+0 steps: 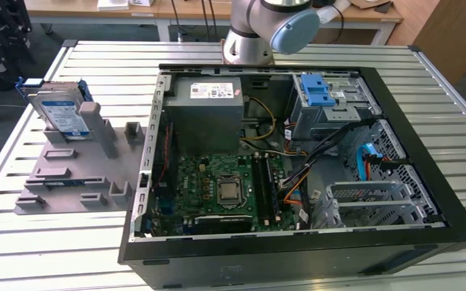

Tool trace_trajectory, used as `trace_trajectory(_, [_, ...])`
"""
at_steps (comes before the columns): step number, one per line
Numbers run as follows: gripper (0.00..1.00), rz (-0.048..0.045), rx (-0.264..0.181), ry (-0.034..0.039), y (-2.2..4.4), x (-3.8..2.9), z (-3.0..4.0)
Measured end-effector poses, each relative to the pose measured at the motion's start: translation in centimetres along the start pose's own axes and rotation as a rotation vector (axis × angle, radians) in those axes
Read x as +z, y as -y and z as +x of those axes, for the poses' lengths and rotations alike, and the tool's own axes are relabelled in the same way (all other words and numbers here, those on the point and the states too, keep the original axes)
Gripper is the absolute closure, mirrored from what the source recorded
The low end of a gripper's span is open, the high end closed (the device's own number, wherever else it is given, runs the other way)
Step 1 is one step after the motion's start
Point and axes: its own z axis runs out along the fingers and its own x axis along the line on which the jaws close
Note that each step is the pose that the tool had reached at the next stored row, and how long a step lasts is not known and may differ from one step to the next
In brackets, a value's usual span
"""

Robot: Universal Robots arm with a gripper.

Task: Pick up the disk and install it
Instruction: 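Pick up the disk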

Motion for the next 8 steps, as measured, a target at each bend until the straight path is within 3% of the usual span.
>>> trace_trajectory(2, [0.47, 0.0054, -0.013, 0.0010, 0.00, 0.02, 0.00])
trace_trajectory(5, [0.47, 0.0061, -0.022, 0.0016, 0.00, 0.04, 0.00])
trace_trajectory(8, [0.47, 0.0056, -0.062, 0.0006, 0.00, 0.04, 0.00])
